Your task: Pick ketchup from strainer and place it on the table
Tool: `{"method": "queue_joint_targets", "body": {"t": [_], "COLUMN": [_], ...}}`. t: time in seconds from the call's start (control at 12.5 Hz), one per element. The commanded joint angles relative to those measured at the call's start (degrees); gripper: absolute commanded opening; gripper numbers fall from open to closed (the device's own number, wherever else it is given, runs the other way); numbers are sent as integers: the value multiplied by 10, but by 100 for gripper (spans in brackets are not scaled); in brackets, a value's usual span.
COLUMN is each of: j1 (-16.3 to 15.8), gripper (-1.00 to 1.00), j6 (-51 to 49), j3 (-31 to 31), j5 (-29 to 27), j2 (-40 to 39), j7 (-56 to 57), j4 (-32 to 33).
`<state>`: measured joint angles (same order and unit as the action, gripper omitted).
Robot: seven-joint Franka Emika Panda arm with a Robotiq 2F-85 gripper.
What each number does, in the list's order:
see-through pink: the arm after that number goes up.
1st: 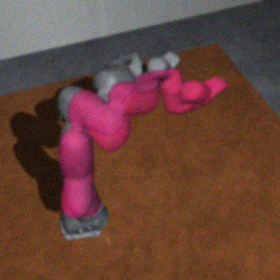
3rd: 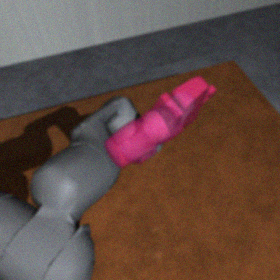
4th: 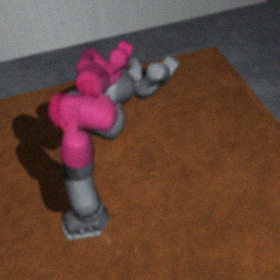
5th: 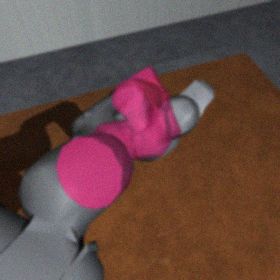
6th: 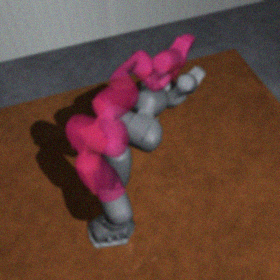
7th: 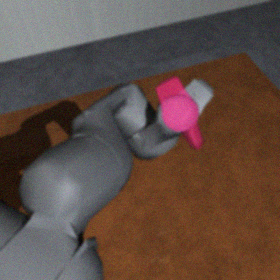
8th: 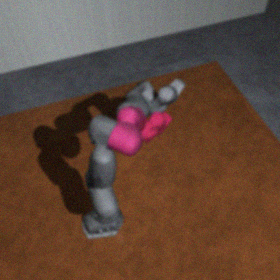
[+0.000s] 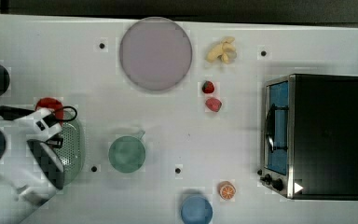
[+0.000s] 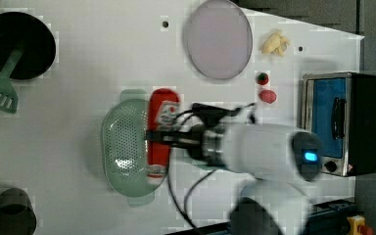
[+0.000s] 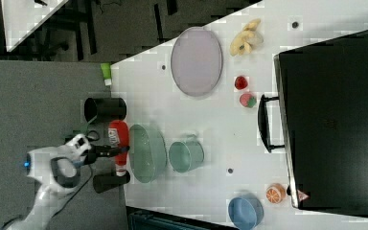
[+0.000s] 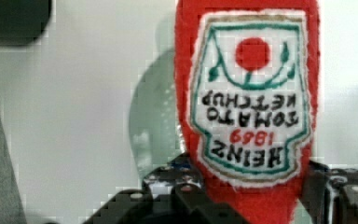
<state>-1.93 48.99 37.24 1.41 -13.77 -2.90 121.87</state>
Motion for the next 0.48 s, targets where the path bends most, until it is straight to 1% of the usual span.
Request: {"method": "queue_joint_targets", "body": {"t": [0.08,0.32,0.48], "j1": [50,87,101], "gripper": [12,12,12], "j6": [-71,-111,-136], "j3": [-12,-52,-92], "j5": [-24,-24,-24], "j2": [61,103,110], "j7": [-25,-11,-3], "j4": [-17,-17,-17]}}
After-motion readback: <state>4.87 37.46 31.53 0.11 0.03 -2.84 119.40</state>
